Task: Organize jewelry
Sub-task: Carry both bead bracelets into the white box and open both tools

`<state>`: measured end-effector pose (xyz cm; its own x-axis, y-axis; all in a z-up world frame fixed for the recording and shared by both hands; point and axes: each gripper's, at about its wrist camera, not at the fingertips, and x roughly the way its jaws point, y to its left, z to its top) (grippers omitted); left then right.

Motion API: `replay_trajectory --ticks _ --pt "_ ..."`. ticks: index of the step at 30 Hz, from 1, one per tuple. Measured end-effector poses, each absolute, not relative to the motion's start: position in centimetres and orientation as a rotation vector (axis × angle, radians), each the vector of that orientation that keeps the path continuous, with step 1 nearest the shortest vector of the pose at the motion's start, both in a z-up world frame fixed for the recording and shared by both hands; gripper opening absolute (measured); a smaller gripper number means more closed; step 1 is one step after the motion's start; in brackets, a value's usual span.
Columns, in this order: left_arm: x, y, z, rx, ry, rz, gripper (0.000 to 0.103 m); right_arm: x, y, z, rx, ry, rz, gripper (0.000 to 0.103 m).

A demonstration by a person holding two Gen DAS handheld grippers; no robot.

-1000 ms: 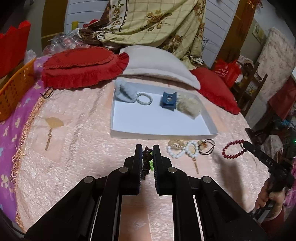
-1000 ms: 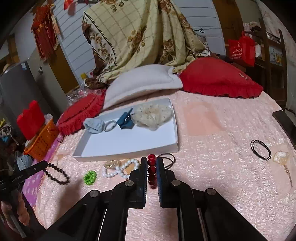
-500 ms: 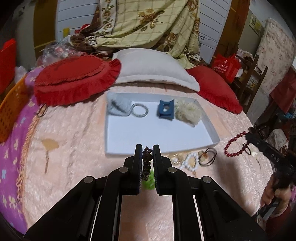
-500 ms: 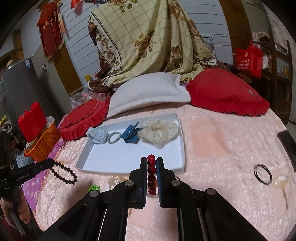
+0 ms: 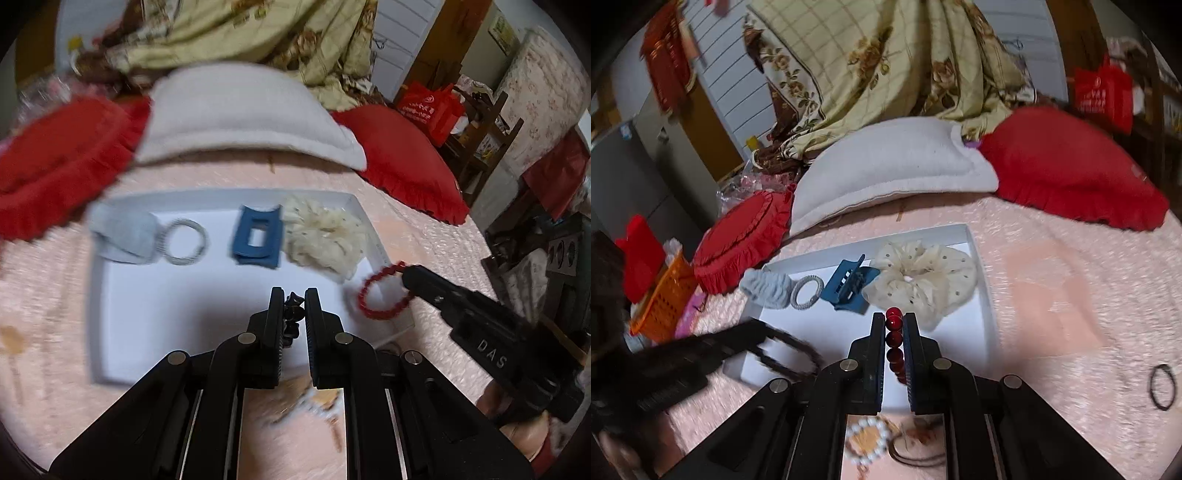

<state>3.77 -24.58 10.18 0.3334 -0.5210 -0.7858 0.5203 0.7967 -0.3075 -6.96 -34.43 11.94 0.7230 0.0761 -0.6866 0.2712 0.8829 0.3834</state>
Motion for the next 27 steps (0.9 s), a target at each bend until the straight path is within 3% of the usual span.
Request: replay_trajectory --ticks 7,16,17,19,21,27 --pt "6.8 -27.1 6.3 0.026 1.098 -0.616 0.010 -4.1 -35.8 8.0 0.514 0.847 -0.145 0.009" --pt "8.4 -26.7 5.2 0.013 1.136 -0.598 0.013 -2.8 -35.7 6.4 0.467 0.905 -0.153 0.009" --pt "8.2 -26.4 5.6 0.007 1.132 -0.599 0.013 -2.8 -35.7 6.6 0.463 0.906 -0.154 0.010" --pt "7.9 -25.9 6.0 -0.001 1.121 -0.601 0.014 -3.1 -35.7 7.2 0.456 0.892 -0.164 0.027" --pt "7.5 -25.3 6.9 -0.003 1.104 -0.598 0.014 -3.6 -35.8 7.8 0.458 0.863 -0.175 0.035" --pt "4.8 -22.2 9.4 -0.003 1.043 -0.560 0.014 -6.5 -36.1 9.9 0.483 0.815 -0.191 0.036"
